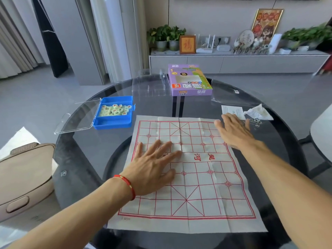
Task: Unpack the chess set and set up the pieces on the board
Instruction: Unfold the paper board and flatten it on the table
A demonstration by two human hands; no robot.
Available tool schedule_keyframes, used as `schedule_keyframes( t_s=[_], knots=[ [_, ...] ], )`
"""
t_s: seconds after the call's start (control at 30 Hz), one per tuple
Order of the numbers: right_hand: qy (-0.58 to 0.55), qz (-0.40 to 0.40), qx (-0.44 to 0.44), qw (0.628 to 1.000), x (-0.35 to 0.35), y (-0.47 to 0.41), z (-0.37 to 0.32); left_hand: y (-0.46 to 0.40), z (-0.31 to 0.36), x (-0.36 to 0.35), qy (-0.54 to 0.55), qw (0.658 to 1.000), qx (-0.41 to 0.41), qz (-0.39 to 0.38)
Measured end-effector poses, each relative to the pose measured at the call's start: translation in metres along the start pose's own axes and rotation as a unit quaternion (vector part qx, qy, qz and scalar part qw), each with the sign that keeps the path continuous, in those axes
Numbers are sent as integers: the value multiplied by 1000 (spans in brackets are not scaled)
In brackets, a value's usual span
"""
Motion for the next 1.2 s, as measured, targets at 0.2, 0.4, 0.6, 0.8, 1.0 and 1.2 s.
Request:
schedule_keyframes(
  t_s=[0.2,0.4,0.6,0.8,1.0,1.2],
  knots=[
    [8,37,28,999,1,0,2,-2,8,-3,13,1000,10,20],
    [10,10,190,982,4,30,-63,-4,13,-8,-2,999,32,34],
    [32,-93,208,973,-26,63,-94,-5,14,-11,-9,999,34,33],
    [56,-78,220,971,-22,66,-89,-3,12,0,112,989,52,82],
    [-6,-43,281,959,0,84,-125,5,-50,30,109,959,156,212],
    [-68,-20,307,949,10,81,-207,23,-159,24,15,923,340,180]
  ],
)
Point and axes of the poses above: each hand's wrist, its own y-axis away from the middle knuckle, its own x-axis out of the back of the hand, z = x × y, the point moved 4 cm from there along -y, towards the middle knuckle, and after that the axes turned 3 degrees about x, right-handed, at the moved point
